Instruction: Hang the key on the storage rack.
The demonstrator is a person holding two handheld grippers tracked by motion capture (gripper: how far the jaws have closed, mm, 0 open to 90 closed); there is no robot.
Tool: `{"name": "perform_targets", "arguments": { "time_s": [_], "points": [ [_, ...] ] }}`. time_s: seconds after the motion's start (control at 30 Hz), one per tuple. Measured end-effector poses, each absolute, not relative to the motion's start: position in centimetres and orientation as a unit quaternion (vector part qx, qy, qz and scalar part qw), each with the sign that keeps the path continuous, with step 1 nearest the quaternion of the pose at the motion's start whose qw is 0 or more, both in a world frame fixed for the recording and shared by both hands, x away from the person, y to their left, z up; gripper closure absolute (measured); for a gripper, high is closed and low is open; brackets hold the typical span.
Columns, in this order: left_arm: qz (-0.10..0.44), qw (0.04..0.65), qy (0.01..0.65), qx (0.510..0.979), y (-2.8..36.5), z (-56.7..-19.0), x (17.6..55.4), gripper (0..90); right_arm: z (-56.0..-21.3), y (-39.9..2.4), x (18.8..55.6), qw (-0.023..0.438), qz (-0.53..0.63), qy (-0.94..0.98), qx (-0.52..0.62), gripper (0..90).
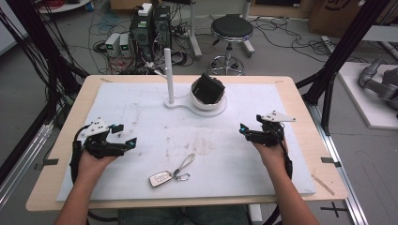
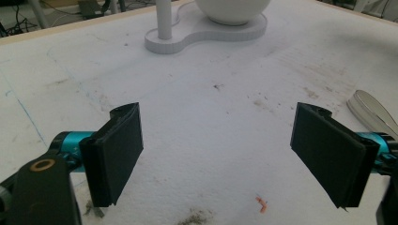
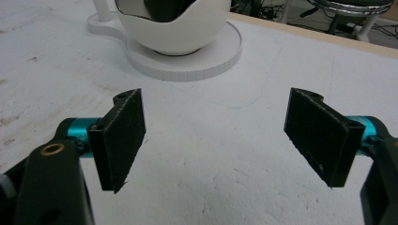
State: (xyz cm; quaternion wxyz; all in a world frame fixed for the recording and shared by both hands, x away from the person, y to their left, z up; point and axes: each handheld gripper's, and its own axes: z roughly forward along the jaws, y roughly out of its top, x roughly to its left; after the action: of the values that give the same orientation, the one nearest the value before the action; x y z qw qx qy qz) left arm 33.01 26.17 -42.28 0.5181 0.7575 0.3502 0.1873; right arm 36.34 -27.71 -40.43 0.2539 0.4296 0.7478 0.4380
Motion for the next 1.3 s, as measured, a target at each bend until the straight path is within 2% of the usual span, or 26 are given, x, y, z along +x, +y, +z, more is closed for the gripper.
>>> {"name": "perform_targets", "arguments": {
  "time_s": [0.33, 1.3],
  "points": [
    [0.179, 0.515, 0.330, 0.771, 24.8, -41.9, 32.7, 17.3, -40.4, -27.6, 36.3, 0.256, 0.439, 0.749, 0.425, 21.3],
    [0.093, 0.494, 0.249, 0.828, 14.7, -42.9, 30.7, 17.3, -40.5, -27.2, 36.5, 0.257, 0.435, 0.754, 0.420, 21.3]
  ]
}}
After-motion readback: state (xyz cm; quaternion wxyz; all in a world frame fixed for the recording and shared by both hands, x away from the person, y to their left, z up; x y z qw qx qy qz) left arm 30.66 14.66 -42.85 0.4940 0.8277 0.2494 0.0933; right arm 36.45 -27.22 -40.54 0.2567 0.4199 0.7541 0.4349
